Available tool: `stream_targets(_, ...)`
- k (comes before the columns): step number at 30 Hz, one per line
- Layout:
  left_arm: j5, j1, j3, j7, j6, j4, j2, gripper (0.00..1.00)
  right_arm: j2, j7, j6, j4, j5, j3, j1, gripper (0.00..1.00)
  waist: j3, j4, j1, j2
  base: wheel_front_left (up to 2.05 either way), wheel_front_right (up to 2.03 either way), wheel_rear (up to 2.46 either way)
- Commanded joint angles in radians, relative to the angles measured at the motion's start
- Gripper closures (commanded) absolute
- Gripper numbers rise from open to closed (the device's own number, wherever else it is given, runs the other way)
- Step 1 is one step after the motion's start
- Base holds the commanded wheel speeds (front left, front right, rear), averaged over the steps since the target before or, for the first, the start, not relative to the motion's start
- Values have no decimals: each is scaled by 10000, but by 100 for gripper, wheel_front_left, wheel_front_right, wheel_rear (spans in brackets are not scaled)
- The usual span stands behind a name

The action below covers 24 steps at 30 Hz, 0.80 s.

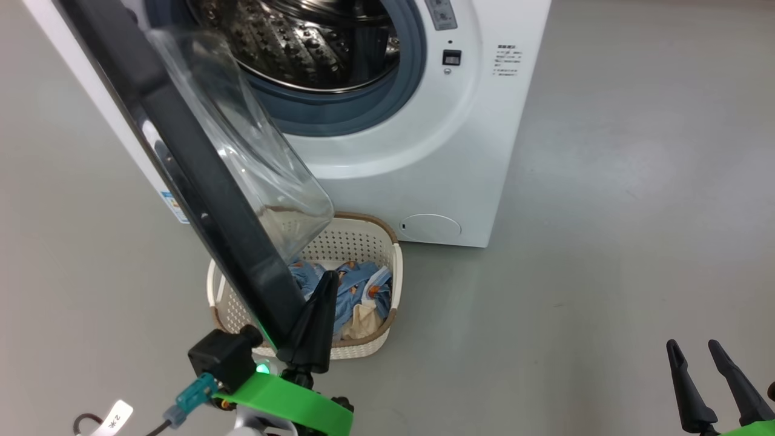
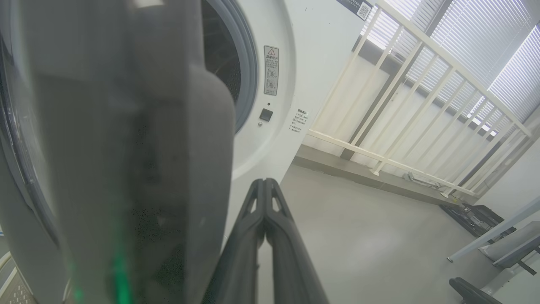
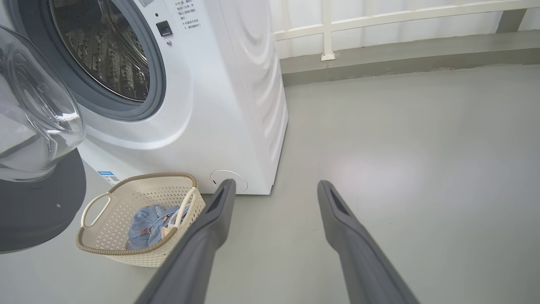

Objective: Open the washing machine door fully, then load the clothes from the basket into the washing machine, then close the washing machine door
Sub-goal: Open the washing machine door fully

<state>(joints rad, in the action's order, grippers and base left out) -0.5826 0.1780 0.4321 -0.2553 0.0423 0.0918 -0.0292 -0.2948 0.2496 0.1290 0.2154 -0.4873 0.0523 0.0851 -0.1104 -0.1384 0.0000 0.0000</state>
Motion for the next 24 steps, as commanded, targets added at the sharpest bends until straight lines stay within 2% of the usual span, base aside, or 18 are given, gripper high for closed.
stream_targets(1,75,37,-599,-64,101,-150,-210,100,-285,122,17,-261,102,-134,-98,0,0,-115,0,0,0,0,0)
stream_targets(24,796,-1139,-1113,-64,386,-962,-210,100,-409,122,17,-231,79,-331,126,0,223,-1914,0,0,0,0,0)
